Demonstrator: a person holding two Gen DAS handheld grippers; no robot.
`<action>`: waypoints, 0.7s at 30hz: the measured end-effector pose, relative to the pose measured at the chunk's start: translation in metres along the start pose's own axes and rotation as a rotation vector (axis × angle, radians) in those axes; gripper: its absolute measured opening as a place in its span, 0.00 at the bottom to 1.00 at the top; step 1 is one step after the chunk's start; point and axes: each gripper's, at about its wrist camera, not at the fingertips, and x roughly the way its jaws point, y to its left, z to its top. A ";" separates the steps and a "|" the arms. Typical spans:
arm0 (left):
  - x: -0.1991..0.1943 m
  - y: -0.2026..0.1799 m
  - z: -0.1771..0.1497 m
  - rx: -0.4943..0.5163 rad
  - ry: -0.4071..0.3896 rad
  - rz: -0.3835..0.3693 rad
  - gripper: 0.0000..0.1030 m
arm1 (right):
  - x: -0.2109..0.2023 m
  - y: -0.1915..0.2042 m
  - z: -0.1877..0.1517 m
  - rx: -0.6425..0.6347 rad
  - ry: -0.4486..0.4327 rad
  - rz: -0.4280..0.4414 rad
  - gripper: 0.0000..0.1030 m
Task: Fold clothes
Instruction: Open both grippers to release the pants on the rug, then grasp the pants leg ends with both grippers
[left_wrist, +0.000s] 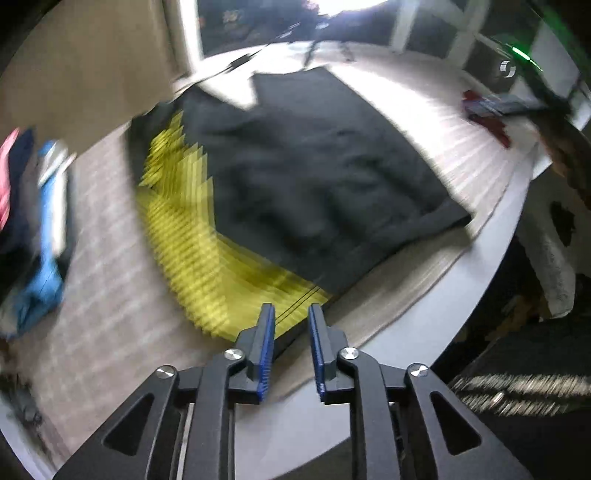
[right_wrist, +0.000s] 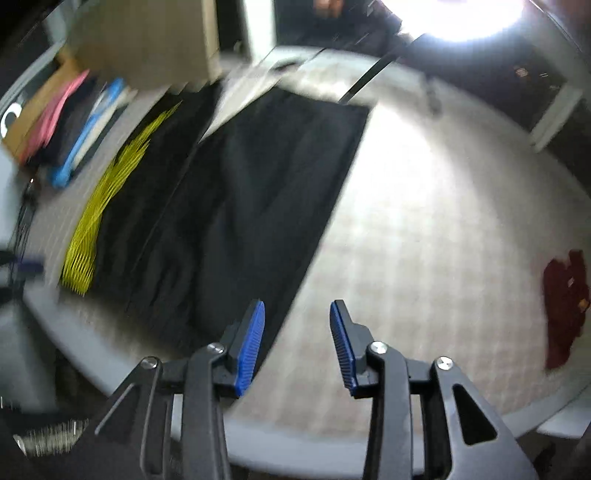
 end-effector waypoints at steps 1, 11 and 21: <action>0.005 -0.018 0.010 0.013 -0.015 -0.020 0.20 | 0.006 -0.008 0.020 0.015 -0.021 -0.001 0.40; 0.076 -0.180 0.083 0.073 -0.005 -0.181 0.29 | 0.113 -0.101 0.151 0.043 -0.064 0.049 0.41; 0.135 -0.225 0.107 0.121 0.119 -0.067 0.32 | 0.162 -0.128 0.197 0.098 -0.045 0.199 0.41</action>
